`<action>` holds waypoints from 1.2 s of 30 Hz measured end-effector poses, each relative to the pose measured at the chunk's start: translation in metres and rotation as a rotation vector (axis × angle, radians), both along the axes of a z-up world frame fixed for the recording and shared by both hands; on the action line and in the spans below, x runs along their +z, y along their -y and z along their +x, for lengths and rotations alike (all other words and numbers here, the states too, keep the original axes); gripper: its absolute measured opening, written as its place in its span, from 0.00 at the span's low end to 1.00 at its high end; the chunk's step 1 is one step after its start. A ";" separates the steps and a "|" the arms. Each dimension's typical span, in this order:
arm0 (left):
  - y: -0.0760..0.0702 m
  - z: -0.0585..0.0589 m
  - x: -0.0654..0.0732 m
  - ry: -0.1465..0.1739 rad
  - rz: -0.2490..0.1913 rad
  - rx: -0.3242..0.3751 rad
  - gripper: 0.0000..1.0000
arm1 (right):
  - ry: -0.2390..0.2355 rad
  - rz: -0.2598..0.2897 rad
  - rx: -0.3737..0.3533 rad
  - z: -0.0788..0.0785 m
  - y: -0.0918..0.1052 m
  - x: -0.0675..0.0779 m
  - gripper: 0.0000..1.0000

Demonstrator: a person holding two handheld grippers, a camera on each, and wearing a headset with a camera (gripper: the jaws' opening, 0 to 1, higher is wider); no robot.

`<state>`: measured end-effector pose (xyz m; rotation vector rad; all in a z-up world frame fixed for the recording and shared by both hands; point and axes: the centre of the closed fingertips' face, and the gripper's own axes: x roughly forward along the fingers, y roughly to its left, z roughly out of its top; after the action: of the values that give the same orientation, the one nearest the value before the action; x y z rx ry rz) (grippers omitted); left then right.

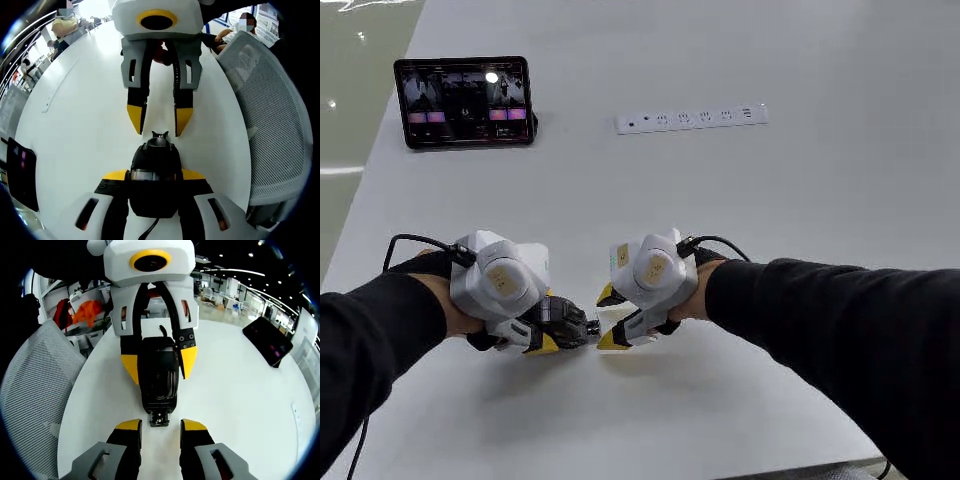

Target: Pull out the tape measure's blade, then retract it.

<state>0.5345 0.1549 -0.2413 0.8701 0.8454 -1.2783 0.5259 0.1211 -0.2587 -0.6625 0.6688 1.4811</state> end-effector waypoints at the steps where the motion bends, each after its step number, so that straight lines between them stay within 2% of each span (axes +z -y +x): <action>1: 0.000 0.000 0.000 0.000 0.000 0.000 0.33 | -0.002 -0.001 -0.004 0.000 -0.001 -0.001 0.24; 9: 0.000 0.000 -0.001 -0.004 -0.002 -0.002 0.33 | 0.020 -0.017 0.012 -0.002 -0.007 -0.010 0.13; 12: 0.000 0.000 -0.001 -0.005 -0.001 -0.006 0.33 | 0.021 -0.009 0.032 -0.003 -0.011 -0.010 0.13; 13: 0.000 0.000 -0.001 -0.005 -0.003 -0.004 0.33 | 0.005 -0.010 0.011 -0.002 -0.010 -0.010 0.13; 15: 0.000 0.000 -0.001 -0.003 -0.008 -0.004 0.33 | 0.019 -0.012 0.009 -0.004 -0.010 -0.010 0.13; 17: 0.000 0.000 -0.001 0.001 -0.005 -0.010 0.33 | 0.009 -0.020 -0.002 -0.004 -0.010 -0.010 0.12; 25: -0.001 0.001 -0.001 0.004 -0.004 0.002 0.33 | -0.008 -0.019 0.026 -0.002 -0.009 -0.011 0.09; 29: -0.002 0.001 -0.002 0.005 0.004 -0.003 0.33 | -0.003 -0.038 0.014 0.002 -0.005 -0.012 0.08; 36: -0.001 0.001 -0.002 0.007 0.004 -0.002 0.33 | -0.014 -0.033 0.010 0.000 -0.003 -0.011 0.09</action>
<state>0.5358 0.1561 -0.2431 0.8781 0.8425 -1.2748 0.5262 0.1242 -0.2701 -0.6825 0.7025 1.4880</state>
